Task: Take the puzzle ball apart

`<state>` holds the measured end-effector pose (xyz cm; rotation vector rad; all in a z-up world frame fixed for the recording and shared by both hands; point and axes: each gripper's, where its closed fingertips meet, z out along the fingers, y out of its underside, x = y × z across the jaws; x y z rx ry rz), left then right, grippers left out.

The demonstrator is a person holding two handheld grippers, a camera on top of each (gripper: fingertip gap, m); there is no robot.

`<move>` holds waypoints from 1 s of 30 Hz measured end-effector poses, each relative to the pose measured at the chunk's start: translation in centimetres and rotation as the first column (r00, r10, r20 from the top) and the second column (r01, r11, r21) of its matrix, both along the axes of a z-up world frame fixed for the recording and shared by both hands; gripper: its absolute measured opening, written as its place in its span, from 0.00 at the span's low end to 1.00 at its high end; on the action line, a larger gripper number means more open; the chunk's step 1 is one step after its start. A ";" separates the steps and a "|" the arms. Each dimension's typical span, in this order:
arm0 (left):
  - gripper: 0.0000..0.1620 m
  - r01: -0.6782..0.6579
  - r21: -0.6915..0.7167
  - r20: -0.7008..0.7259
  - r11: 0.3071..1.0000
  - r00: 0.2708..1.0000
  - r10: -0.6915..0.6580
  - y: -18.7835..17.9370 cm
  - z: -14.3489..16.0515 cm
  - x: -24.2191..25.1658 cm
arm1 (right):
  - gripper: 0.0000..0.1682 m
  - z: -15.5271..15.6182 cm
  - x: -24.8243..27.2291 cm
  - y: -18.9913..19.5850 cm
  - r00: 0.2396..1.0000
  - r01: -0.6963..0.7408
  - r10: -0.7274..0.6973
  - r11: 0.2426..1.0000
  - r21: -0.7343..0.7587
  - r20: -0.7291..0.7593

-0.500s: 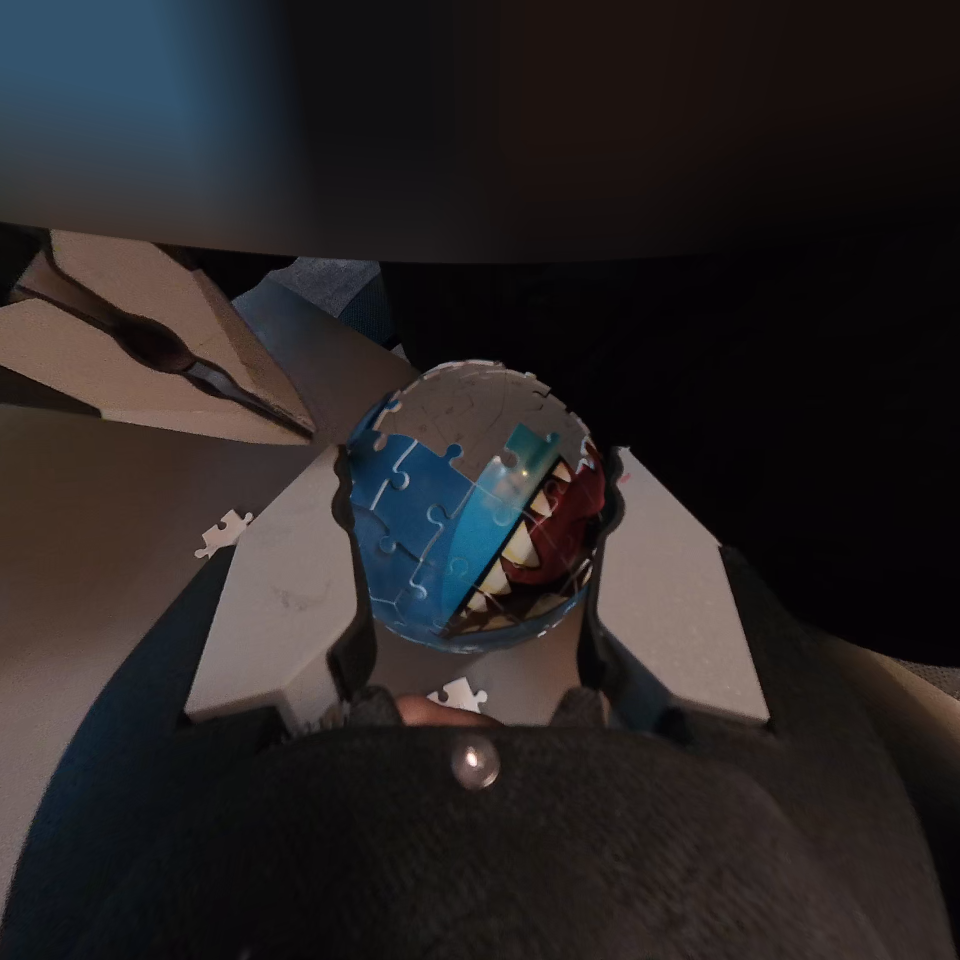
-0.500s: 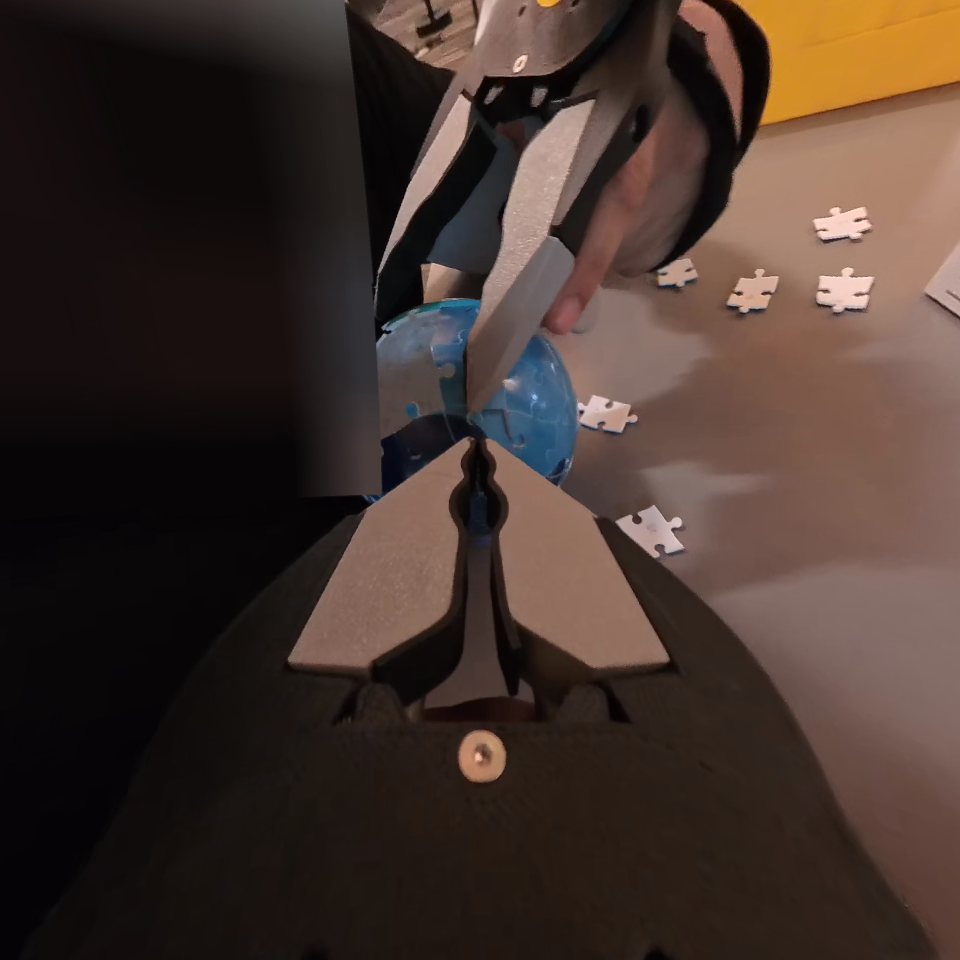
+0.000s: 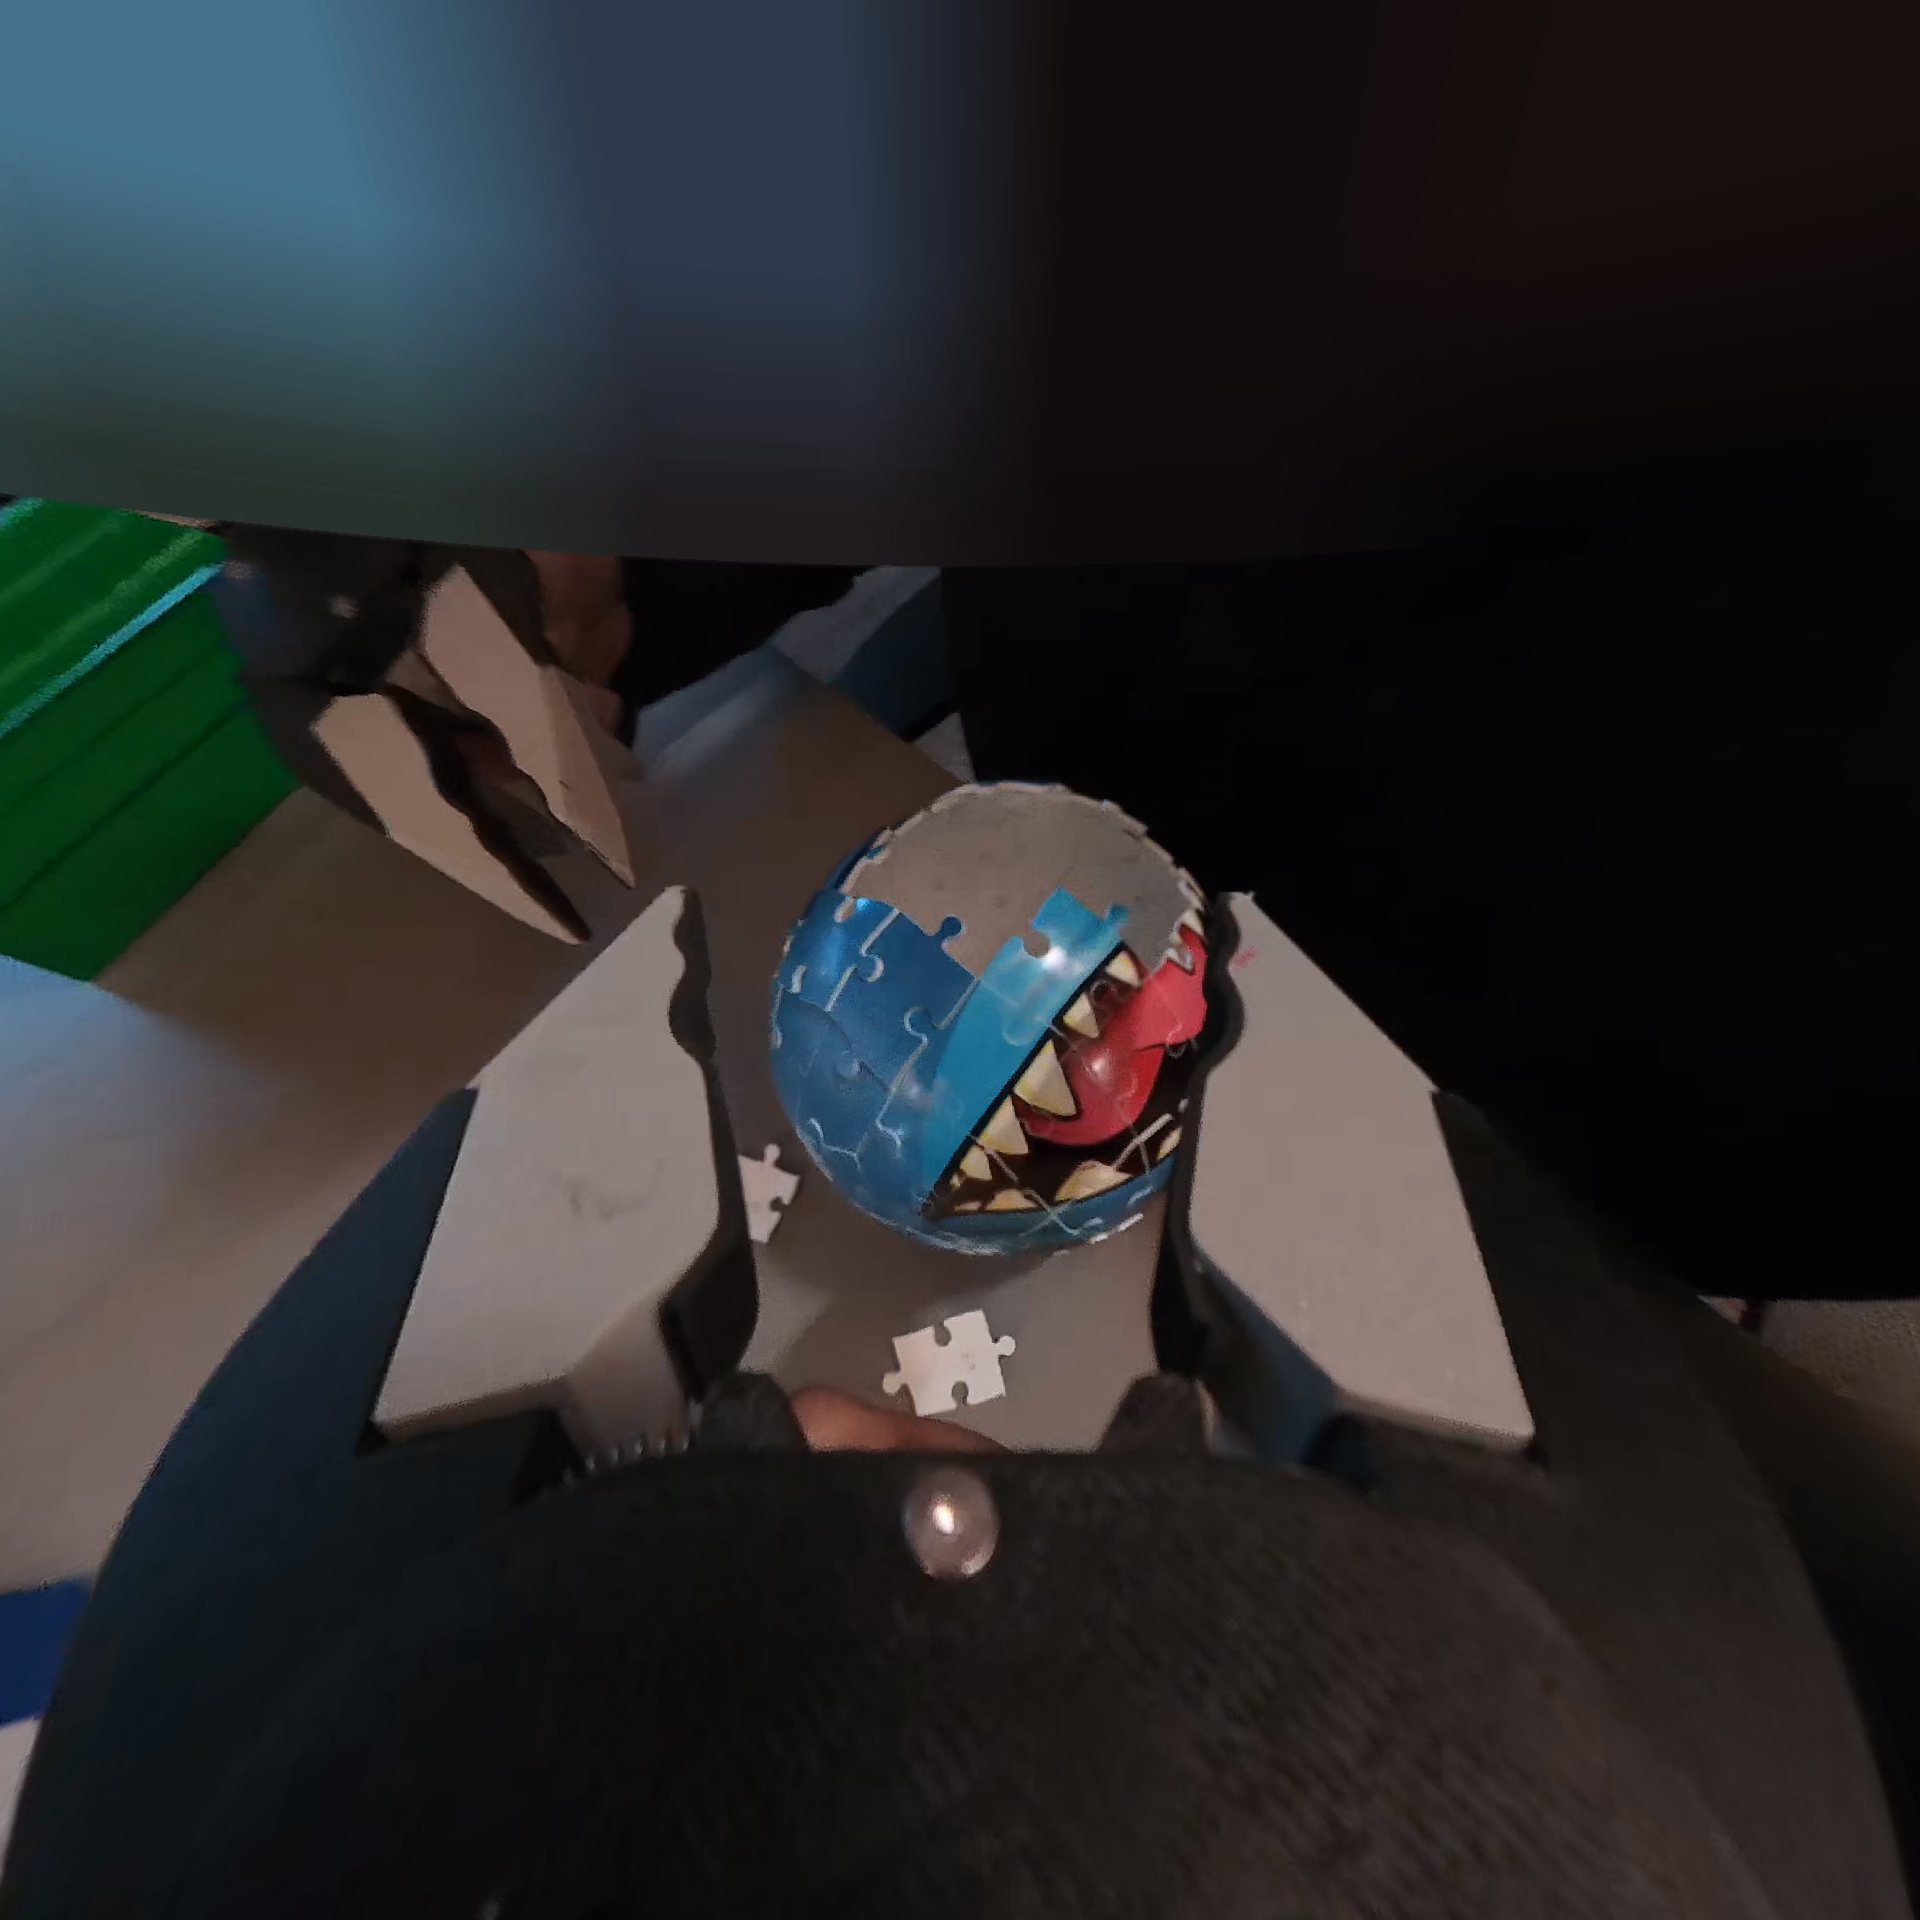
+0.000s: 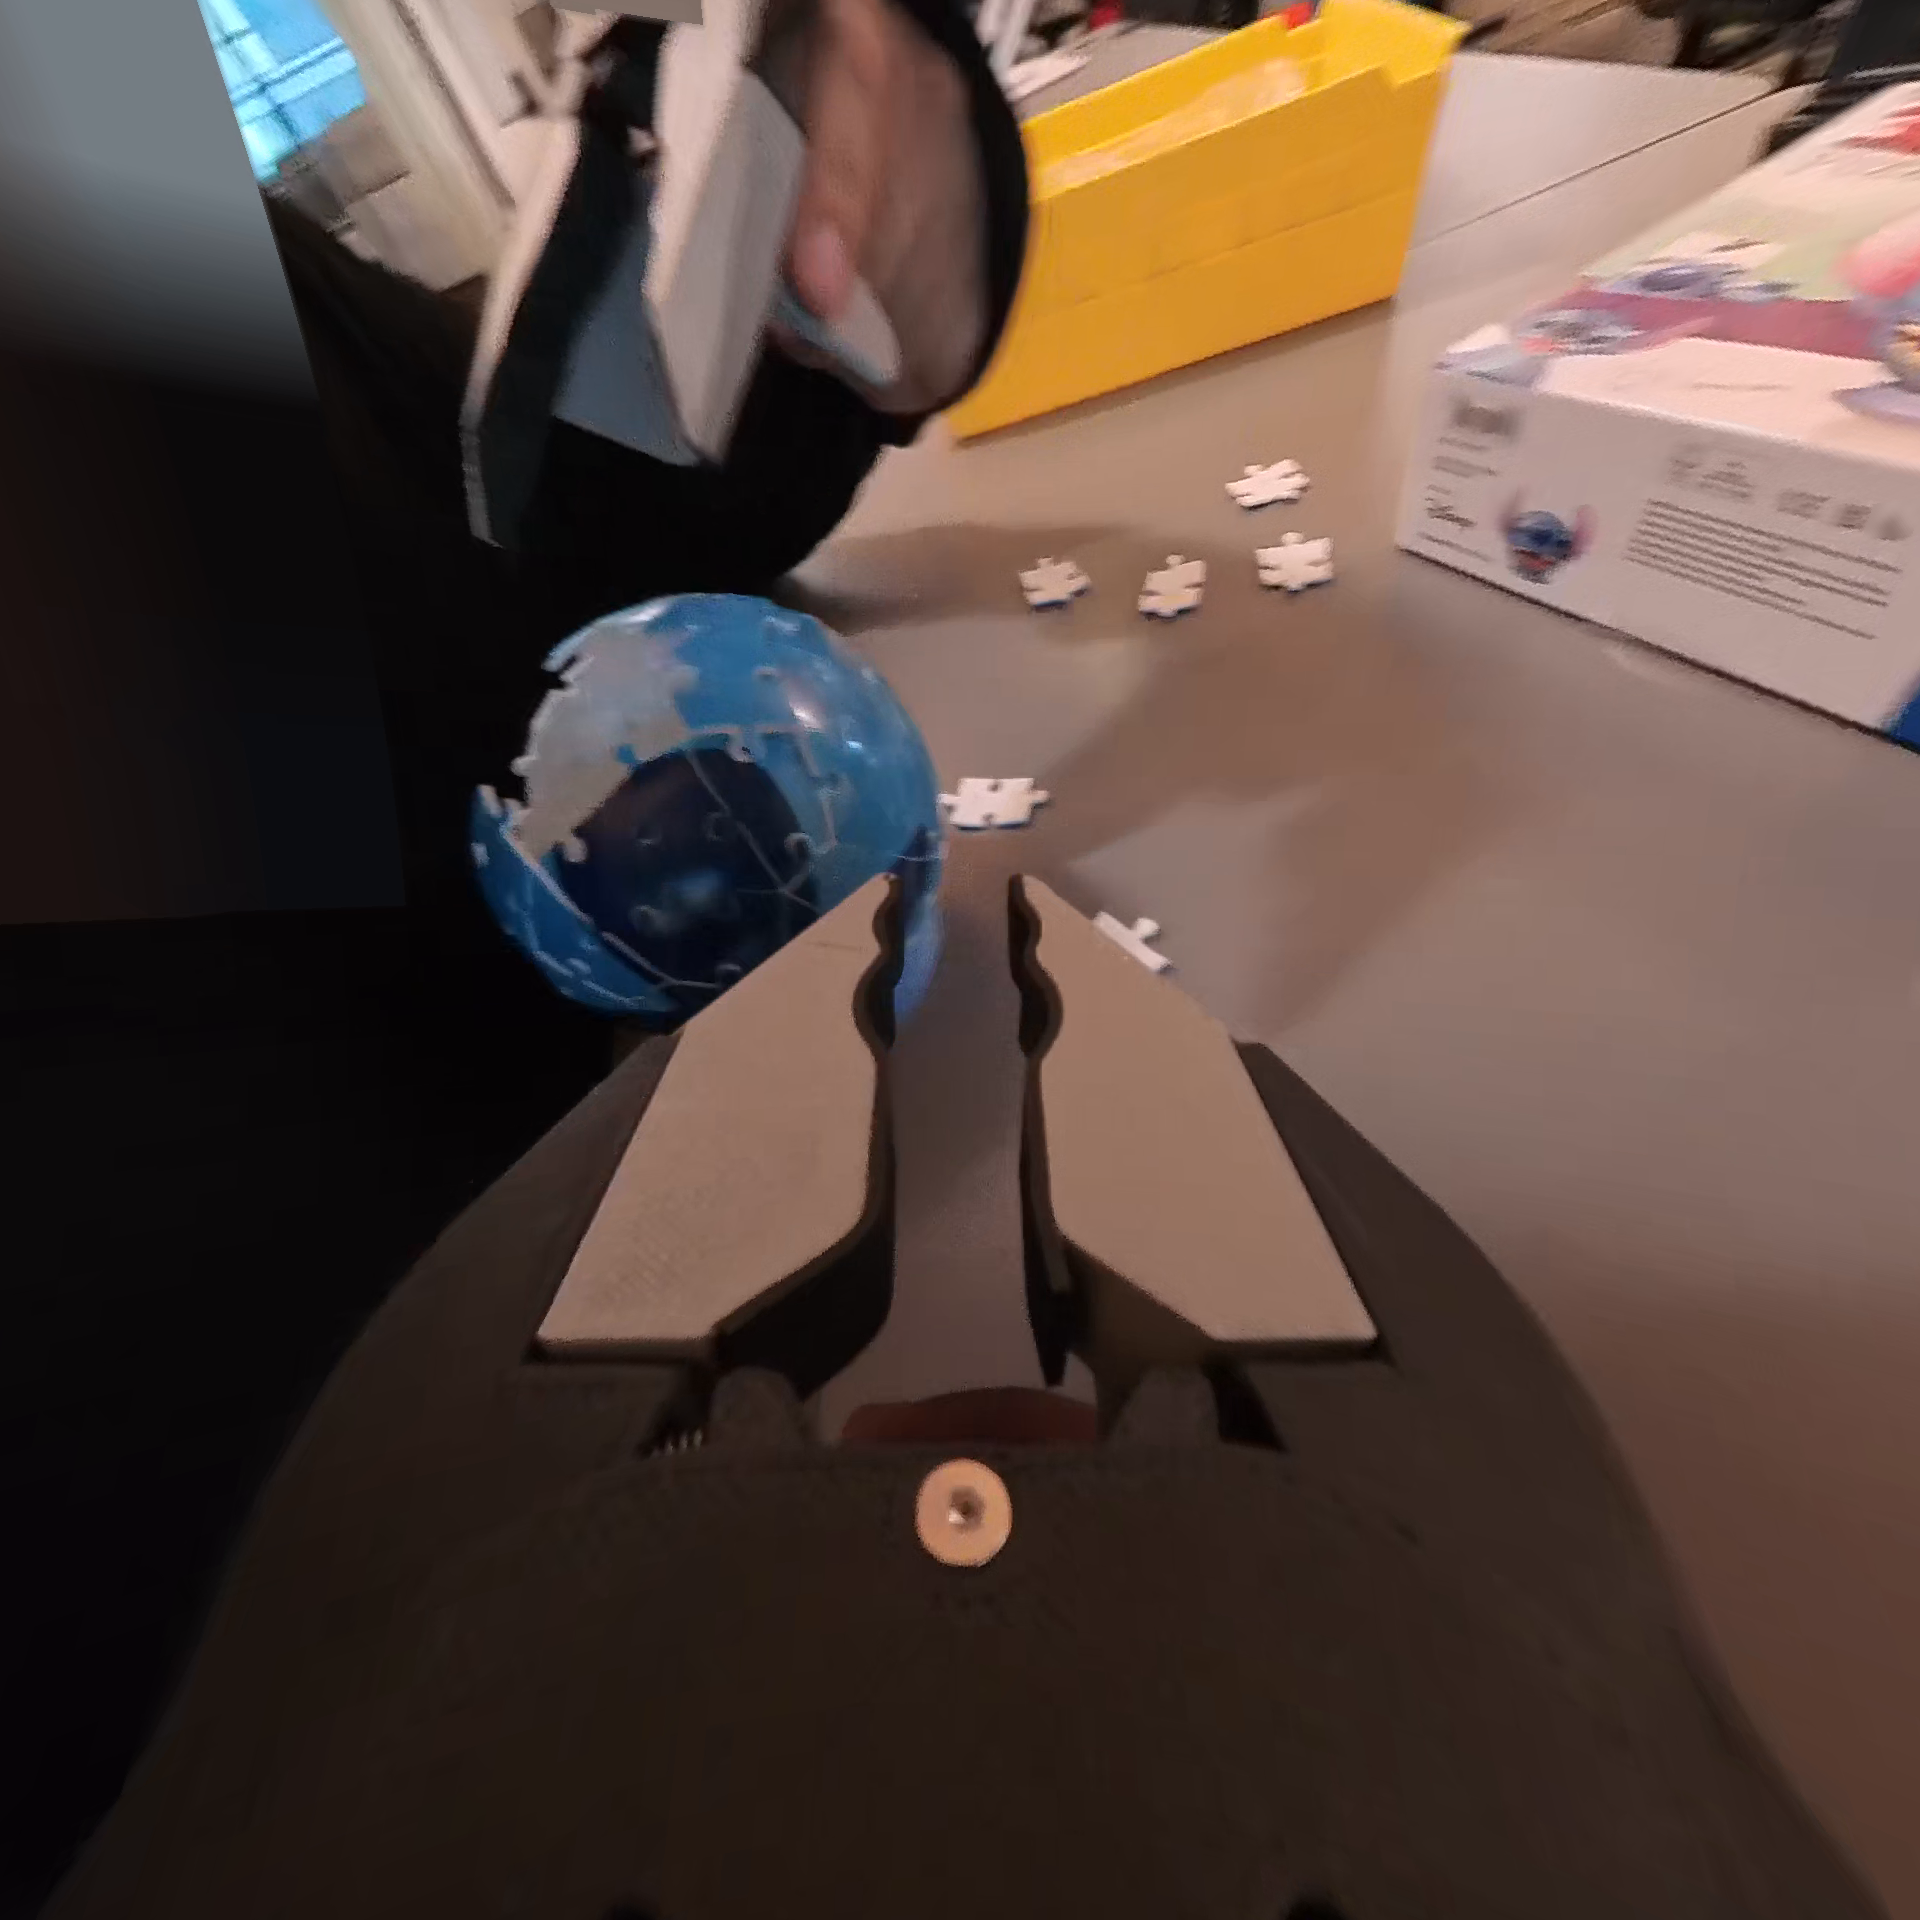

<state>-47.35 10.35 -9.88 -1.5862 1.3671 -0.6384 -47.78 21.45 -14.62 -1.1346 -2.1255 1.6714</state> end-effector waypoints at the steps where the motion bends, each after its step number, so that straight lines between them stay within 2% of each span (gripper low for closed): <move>1: 0.58 -0.030 0.016 0.011 0.999 0.999 0.030 -0.1 0.5 -0.3 | 0.10 -0.4 -0.2 0.9 0.999 0.051 -0.051 0.999 0.012 -0.005; 3: 0.59 -0.097 0.031 0.039 0.995 0.995 0.096 -0.3 1.3 -1.0 | 0.16 -1.9 -0.6 3.0 0.987 0.163 -0.164 0.985 0.061 -0.001; 7: 0.59 -0.221 0.023 0.126 0.975 0.968 0.216 -1.8 2.3 -2.1 | 0.19 -4.2 0.7 4.4 0.973 0.226 -0.229 0.968 0.109 0.016; 10: 0.60 -0.321 -0.009 0.188 0.947 0.930 0.317 -3.2 2.3 -2.8 | 0.20 -5.1 1.8 5.3 0.960 0.278 -0.280 0.950 0.144 -0.009; 12: 0.61 -0.405 -0.020 0.245 0.914 0.884 0.397 -3.9 2.2 -3.4 | 0.24 -5.8 2.2 6.6 0.935 0.352 -0.353 0.918 0.181 -0.030; 14: 0.62 -0.512 -0.060 0.323 0.857 0.803 0.502 -4.2 1.9 -4.5 | 0.28 -6.8 2.7 7.6 0.915 0.397 -0.402 0.893 0.213 -0.024; 16: 0.61 -0.648 -0.127 0.395 0.751 0.661 0.638 -3.9 1.3 -6.6 | 0.30 -7.1 3.4 7.1 0.921 0.381 -0.388 0.896 0.226 -0.015; 18: 0.61 -0.722 -0.225 0.416 0.654 0.536 0.735 -4.4 -0.2 -8.0 | 0.31 -7.0 3.6 6.6 0.921 0.385 -0.386 0.888 0.252 -0.047; 20: 0.61 -0.724 -0.280 0.435 0.630 0.489 0.756 -5.8 -1.3 -7.6 | 0.35 -7.6 3.8 6.2 0.928 0.366 -0.370 0.878 0.309 -0.048; 23: 0.61 -0.775 -0.275 0.394 0.569 0.449 0.802 -7.5 -3.5 -7.3 | 0.42 -8.7 3.9 5.7 0.941 0.318 -0.339 0.877 0.360 -0.005; 25: 0.61 -0.811 -0.303 0.347 0.500 0.395 0.851 -8.1 -4.9 -7.7 | 0.44 -9.1 3.9 5.4 0.948 0.284 -0.316 0.893 0.349 0.038; 30: 0.62 -0.884 -0.346 0.214 0.314 0.251 0.944 -9.6 -8.5 -9.6 | 0.41 -8.3 3.6 5.7 0.951 0.283 -0.306 0.924 0.257 0.052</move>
